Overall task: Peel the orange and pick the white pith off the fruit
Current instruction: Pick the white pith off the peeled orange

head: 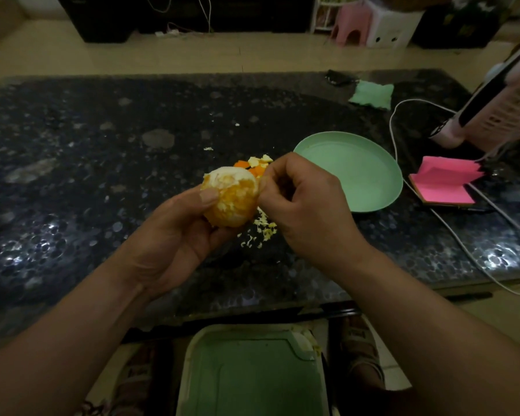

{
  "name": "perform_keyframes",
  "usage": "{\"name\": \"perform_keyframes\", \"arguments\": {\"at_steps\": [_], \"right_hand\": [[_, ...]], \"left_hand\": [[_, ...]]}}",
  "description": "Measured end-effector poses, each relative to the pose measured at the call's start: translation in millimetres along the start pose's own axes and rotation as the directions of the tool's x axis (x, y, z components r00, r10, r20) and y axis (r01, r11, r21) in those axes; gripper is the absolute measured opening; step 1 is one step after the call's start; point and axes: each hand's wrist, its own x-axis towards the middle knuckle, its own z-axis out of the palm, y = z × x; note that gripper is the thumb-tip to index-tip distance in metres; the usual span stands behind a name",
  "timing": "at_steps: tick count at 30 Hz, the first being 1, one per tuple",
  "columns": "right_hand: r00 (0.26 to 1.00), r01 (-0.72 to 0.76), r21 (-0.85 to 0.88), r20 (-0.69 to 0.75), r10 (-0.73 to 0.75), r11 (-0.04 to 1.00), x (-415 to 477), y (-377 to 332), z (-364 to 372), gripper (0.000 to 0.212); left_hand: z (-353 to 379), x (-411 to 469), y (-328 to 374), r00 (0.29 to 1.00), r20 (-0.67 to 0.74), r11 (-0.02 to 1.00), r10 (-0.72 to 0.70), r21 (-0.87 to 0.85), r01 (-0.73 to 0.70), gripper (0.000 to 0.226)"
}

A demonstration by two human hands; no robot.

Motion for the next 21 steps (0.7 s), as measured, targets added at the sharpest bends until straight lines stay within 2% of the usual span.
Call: {"name": "perform_keyframes", "arguments": {"at_steps": [4, 8, 12, 15, 21], "right_hand": [[1.0, -0.003, -0.032, -0.009, 0.003, 0.999, 2.6, 2.0, -2.5, 0.013], [0.997, -0.066, -0.087, 0.025, 0.068, 0.994, 5.0, 8.5, -1.8, 0.013], [0.996, -0.069, -0.153, 0.049, 0.077, 0.986, 5.9, 12.7, -0.2, 0.007], [0.996, -0.044, -0.147, 0.075, 0.056, 0.988, 5.6, 9.0, -0.3, 0.01], [0.993, -0.014, -0.171, 0.11, 0.034, 0.985, 4.4, 9.0, -1.9, 0.005]], "left_hand": [[2.0, -1.5, 3.1, 1.0, 0.016, 0.998, -0.022, -0.057, 0.023, 0.078], [0.9, -0.2, 1.0, 0.999, -0.039, 0.994, -0.022, -0.109, 0.018, 0.092], [-3.2, 5.5, -5.3, 0.992, -0.123, 0.993, -0.037, -0.115, 0.022, 0.068], [-9.2, 9.8, -8.5, 0.989, -0.145, 0.999, -0.025, -0.05, 0.018, 0.056], [-12.7, 12.7, -10.0, 0.977, -0.212, 1.0, 0.012, 0.03, -0.006, 0.063]]}}
